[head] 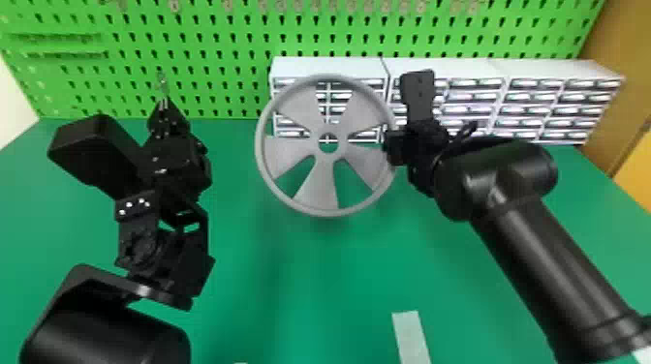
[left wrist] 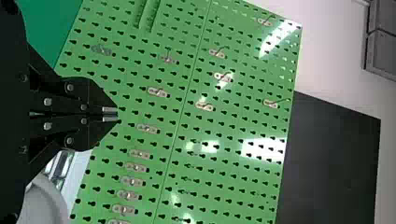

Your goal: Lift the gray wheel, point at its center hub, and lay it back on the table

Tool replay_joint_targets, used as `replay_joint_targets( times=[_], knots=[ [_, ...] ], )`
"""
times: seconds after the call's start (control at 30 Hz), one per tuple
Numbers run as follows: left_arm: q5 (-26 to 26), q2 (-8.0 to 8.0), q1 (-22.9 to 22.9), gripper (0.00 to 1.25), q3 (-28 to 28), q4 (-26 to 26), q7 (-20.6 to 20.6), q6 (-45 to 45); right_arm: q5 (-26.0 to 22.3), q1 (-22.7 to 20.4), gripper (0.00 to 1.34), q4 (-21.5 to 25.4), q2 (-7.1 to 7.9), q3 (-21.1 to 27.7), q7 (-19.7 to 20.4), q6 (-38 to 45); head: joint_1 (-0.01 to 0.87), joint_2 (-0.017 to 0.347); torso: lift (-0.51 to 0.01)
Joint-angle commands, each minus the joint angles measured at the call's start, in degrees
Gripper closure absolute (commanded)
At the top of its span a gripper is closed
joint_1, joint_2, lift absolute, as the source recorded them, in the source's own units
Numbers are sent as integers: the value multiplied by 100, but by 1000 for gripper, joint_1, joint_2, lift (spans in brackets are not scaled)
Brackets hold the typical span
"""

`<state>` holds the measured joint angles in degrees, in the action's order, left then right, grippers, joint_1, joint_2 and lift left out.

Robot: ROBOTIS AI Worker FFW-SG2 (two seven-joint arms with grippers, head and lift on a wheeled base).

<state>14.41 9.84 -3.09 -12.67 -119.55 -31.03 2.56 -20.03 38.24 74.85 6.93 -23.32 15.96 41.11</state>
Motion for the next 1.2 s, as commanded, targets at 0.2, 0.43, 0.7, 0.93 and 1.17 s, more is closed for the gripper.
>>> replay_joint_targets(
  times=[0.2,0.43,0.7,0.93,1.17],
  knots=[
    [0,0,19,1148,-25,2,0,-1,-211,518,1273,-76,-69,-155,-6,1892,692,48,-96],
    [-17,-9,28,1148,-52,2,0,-1,-554,728,1274,-295,-113,-260,-6,2691,692,48,-96],
    [-17,-9,37,1150,-61,2,0,-1,-976,720,1274,-585,-157,-225,-6,2955,692,48,-96],
    [-53,-9,54,1148,-78,2,0,-1,-1451,728,1274,-1104,-192,-93,-6,2999,692,48,-96],
    [-105,-17,63,1150,-87,11,0,-1,-1670,649,1274,-1447,-219,-41,-6,2937,692,48,-96]
  ],
)
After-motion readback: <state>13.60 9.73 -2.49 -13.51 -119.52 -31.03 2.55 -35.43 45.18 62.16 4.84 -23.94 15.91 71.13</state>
